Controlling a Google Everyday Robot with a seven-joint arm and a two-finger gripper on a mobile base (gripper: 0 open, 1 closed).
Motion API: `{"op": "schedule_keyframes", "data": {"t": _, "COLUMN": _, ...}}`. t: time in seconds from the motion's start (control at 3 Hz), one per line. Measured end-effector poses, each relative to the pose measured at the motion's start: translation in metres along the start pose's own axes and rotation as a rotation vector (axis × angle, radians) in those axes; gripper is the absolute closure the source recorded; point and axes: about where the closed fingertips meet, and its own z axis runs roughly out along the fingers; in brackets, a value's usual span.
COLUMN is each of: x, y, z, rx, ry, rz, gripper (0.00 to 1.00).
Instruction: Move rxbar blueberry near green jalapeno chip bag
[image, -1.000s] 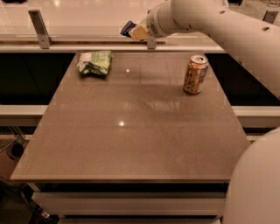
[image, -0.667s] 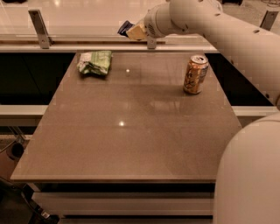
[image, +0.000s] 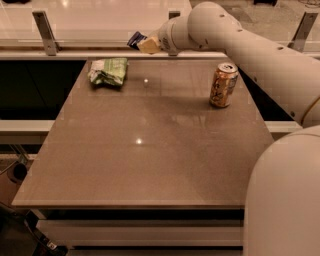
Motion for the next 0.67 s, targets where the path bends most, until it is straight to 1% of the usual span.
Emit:
{"op": "schedule_keyframes", "data": {"t": 0.33, "x": 0.011, "y": 0.018, "z": 0.006, "rx": -0.021, "ry": -0.014, "rz": 0.017, "gripper": 1.0}}
{"op": "schedule_keyframes", "data": {"t": 0.67, "x": 0.03, "y": 0.033, "z": 0.021, "rx": -0.048, "ry": -0.005, "rz": 0.044, "gripper": 1.0}}
